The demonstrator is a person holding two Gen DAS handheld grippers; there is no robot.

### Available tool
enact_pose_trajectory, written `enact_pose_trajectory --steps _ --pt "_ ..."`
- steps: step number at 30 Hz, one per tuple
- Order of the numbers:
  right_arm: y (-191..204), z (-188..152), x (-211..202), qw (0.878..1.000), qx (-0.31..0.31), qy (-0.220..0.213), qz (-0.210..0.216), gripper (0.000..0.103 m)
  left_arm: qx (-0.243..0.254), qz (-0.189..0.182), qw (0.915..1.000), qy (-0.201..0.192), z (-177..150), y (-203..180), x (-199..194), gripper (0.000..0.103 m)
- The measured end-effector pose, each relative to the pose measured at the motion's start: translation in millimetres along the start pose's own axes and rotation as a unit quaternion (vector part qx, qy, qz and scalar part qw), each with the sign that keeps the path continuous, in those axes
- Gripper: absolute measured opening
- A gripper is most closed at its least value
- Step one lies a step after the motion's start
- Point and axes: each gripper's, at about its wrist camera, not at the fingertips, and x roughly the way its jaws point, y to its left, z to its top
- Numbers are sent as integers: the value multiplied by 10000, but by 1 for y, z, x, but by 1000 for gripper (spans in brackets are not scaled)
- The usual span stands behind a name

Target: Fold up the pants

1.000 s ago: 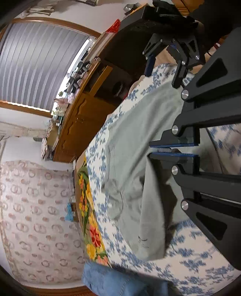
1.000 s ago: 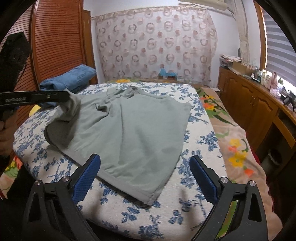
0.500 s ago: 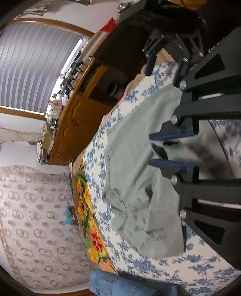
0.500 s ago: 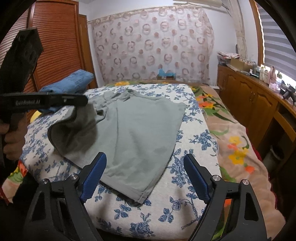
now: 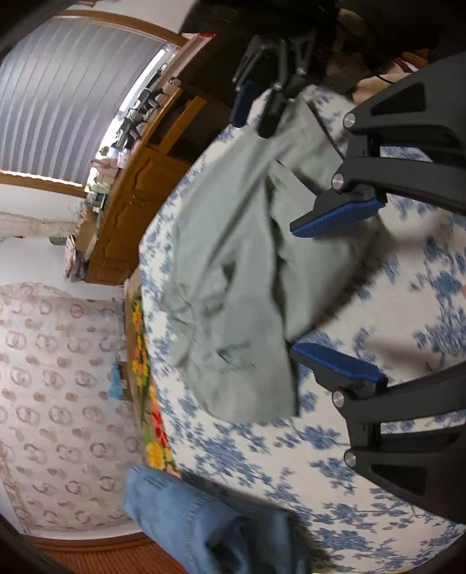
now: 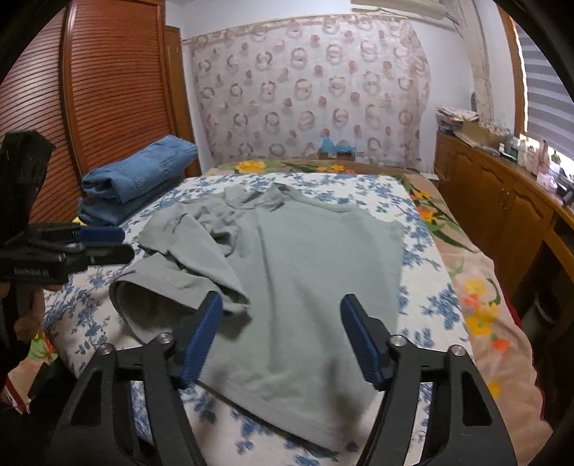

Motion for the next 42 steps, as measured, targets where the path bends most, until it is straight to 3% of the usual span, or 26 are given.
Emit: enact_pose_trajectory --steps 4,11,24,27,28,31,33,38,42 --pt "11 2 11 9999 -86 99 100 43 -102 67 9998 131 -11 12 4 61" --pt "22 -1 34 9988 -143 399 241 37 -276 353 9981 423 -30 25 14 61" --pt "24 -10 51 9966 -109 768 265 32 5 761 9969 178 -42 10 11 61" --pt "23 -9 52 9964 -74 785 298 26 15 769 9969 133 -41 11 11 61" --pt "25 -8 53 9964 -99 791 302 20 15 765 9970 136 -41 11 10 61" --pt "30 -7 50 9968 -209 697 315 7 -17 760 9970 156 -41 11 10 61" --pt "34 -6 46 9976 -287 570 284 4 -57 733 9971 175 -41 11 9 61" --pt "44 1 29 9986 -449 181 200 2 -81 612 9978 226 -40 11 7 61" --pt "50 7 16 9972 -707 -143 -198 2 -181 596 9980 78 -37 10 -3 61"
